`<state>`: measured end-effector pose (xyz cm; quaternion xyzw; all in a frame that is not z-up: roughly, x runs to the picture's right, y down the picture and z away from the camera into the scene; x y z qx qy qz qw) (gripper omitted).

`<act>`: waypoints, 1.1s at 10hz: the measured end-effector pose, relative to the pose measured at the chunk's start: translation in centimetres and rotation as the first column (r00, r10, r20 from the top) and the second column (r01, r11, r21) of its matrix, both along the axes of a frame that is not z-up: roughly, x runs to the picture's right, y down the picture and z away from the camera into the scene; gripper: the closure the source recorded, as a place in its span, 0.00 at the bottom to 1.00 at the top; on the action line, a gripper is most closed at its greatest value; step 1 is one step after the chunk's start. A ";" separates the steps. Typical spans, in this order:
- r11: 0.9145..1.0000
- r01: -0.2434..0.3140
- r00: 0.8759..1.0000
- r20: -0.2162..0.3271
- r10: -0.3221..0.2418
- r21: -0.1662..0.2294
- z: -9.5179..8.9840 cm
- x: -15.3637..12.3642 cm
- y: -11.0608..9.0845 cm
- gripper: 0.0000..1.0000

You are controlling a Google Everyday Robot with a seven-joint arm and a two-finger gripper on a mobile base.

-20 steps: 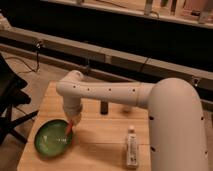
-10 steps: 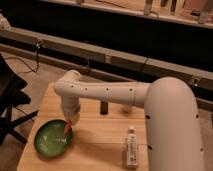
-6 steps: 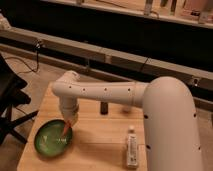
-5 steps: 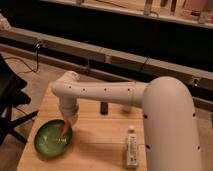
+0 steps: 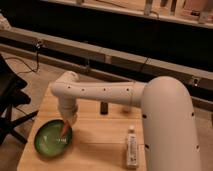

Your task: Place the pepper in the ceramic bowl

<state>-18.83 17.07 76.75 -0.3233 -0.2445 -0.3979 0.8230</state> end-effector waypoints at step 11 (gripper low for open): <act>1.000 0.000 1.000 0.007 0.000 0.000 -0.2 -0.6 0.3 0.22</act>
